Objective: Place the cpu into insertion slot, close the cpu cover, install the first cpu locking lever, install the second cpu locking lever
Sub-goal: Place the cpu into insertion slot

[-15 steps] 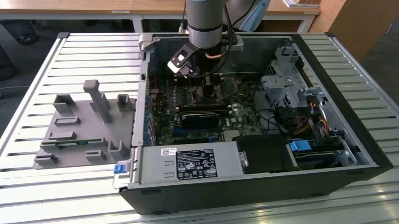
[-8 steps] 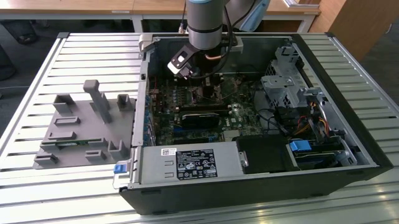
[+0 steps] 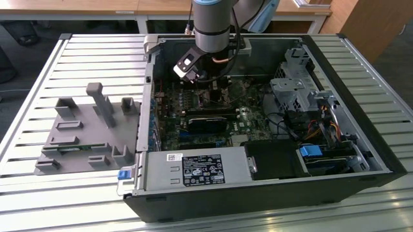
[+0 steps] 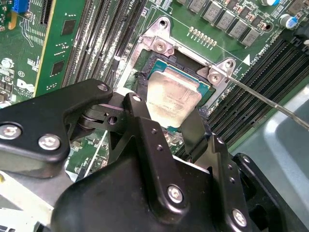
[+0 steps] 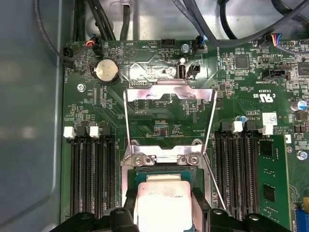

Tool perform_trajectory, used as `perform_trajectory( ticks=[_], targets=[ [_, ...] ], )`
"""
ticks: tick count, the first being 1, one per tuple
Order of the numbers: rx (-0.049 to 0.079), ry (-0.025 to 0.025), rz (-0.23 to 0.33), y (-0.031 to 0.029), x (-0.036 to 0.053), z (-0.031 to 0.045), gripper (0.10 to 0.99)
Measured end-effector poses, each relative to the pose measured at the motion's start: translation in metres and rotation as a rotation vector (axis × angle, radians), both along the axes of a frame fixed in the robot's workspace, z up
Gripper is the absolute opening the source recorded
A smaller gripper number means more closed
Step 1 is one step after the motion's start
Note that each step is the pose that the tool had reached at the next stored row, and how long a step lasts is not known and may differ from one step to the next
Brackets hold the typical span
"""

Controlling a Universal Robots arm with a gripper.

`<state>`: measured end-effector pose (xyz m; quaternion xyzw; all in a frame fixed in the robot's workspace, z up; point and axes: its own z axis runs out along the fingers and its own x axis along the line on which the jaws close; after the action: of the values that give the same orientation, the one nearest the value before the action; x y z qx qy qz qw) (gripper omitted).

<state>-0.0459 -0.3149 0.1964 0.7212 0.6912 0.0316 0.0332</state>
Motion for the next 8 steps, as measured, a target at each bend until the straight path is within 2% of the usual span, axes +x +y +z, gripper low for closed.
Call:
perform_trajectory(
  ticks=[8],
  targets=[
    [0.0, -0.0002, -0.001, -0.0002, -0.0001, -0.0007, 0.529]
  ],
)
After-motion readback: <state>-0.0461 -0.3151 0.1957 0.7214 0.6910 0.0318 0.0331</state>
